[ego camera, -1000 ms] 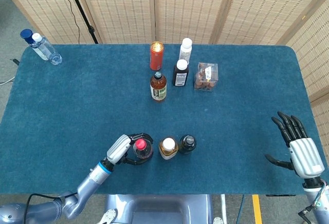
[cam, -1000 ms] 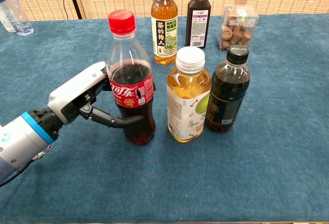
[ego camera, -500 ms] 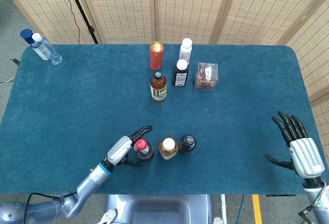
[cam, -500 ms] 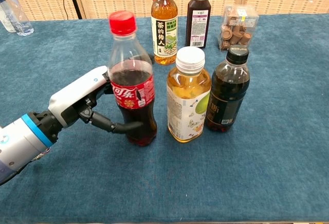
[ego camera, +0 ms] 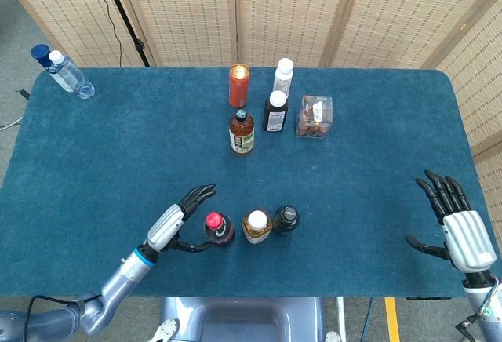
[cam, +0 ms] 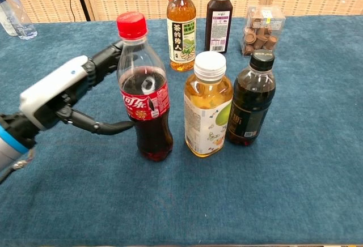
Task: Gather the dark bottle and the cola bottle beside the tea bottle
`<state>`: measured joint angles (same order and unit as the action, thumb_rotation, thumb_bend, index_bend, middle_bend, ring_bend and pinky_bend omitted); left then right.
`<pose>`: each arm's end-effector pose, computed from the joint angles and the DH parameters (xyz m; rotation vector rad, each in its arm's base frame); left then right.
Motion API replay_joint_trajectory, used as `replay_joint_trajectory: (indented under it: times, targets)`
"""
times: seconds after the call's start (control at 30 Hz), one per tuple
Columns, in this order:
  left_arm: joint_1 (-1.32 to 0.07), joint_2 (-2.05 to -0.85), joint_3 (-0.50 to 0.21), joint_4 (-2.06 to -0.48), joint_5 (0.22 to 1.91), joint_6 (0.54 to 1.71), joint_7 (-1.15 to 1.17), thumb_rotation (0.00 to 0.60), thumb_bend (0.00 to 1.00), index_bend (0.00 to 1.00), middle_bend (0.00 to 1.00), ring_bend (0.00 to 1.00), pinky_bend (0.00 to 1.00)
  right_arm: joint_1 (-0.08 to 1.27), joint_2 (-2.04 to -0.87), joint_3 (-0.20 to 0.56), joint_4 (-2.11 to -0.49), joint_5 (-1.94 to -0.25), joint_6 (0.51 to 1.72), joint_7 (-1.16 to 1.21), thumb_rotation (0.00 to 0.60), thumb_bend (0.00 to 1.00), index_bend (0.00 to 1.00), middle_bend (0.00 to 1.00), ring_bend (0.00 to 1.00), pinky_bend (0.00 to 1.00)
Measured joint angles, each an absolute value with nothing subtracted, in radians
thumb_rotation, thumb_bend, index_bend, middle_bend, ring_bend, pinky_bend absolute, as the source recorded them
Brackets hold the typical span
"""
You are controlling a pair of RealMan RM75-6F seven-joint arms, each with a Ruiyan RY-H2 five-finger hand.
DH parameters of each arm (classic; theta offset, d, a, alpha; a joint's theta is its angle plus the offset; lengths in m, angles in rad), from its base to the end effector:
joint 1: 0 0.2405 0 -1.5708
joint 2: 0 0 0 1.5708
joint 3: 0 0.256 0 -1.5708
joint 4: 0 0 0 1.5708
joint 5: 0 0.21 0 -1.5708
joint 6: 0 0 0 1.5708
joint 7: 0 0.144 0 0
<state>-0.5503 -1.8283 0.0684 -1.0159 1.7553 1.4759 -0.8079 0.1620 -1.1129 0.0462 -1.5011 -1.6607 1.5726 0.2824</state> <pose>-0.1772 0.2573 -0.0551 -1.7723 -1.4559 -1.8314 -0.2921 -0.2027 0.1721 1.4787 -0.8691 1.2183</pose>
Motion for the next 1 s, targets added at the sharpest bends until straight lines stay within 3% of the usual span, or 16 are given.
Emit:
replay_joint_trajectory:
  times: [0.5,0.73,1.0]
  targets:
    - [-0.46,-1.456,0.084,-1.218,1.718,1.554,-0.582,0.6,0.2,0.0,0.0,0.0,0.0,0.14,-1.093,0.059,-1.553,-1.628,1.583,0.157,0.6,0.0,0.0,0.0,0.0,0.0]
    - [-0.333,-1.253,0.097,-1.323,1.611,1.59,-0.444,0.6,0.2,0.0,0.0,0.0,0.0,0.128,-1.056,0.049,-1.608,-1.61,1.557,0.067,0.6,0.0,0.0,0.0,0.0,0.0]
    - [-0.207,-1.1,0.118,-1.486,1.538,1.613,-0.345,0.6,0.19,0.0,0.0,0.0,0.0,0.102,-1.03,0.052,-1.663,-1.599,1.577,-0.001,0.6,0.0,0.0,0.0,0.0,0.0]
